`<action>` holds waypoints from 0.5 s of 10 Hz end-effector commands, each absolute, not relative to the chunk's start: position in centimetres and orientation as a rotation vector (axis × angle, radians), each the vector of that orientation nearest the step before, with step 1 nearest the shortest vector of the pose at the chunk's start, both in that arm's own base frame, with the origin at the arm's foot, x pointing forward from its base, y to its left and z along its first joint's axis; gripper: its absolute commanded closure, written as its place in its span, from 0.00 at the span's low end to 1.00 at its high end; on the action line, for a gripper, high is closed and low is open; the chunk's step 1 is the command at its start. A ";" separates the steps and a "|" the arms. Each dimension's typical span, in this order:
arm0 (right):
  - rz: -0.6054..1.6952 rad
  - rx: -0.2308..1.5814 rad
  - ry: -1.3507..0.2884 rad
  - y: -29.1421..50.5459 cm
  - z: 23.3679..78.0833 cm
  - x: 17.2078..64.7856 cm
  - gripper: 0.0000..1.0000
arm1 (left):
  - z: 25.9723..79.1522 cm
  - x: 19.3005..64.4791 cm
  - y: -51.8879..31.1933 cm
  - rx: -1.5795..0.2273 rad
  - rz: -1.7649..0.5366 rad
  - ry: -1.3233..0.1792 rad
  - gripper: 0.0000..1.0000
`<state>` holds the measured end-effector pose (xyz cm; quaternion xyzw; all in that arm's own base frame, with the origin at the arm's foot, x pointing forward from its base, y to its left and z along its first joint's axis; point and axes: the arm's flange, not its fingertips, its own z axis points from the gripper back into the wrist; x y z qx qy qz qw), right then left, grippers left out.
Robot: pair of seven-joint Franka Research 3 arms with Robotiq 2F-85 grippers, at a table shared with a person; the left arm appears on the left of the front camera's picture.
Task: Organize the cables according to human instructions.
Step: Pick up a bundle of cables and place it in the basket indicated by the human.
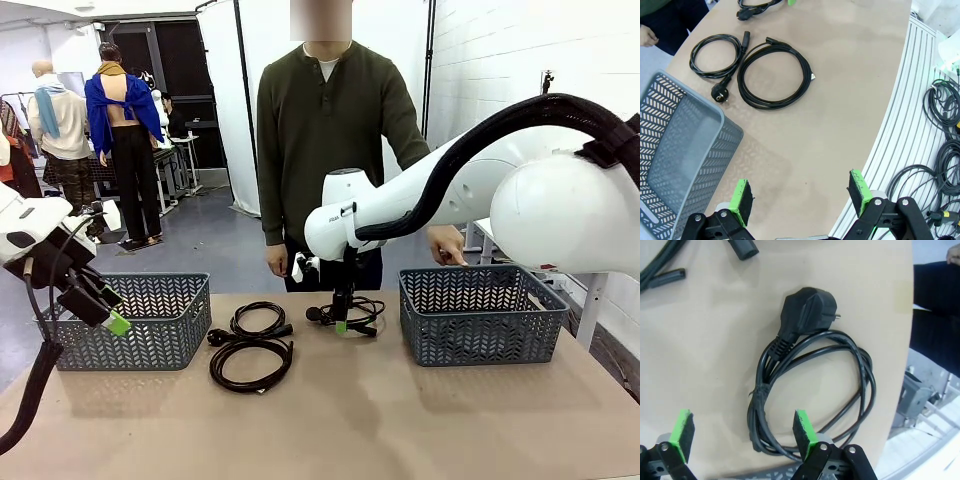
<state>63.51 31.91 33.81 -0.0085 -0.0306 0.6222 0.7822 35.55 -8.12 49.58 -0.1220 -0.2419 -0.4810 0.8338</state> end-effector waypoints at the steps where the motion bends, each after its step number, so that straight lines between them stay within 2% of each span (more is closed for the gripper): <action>1: 1.337 -0.044 -0.050 32.7 33.5 64.6 0.00 | 49.6 35.6 -8.0 -0.281 -1.023 -0.514 0.00; 5: 1.343 -0.038 -0.014 33.2 32.4 65.5 0.00 | 49.6 35.6 -8.0 -0.281 -1.023 -0.514 0.00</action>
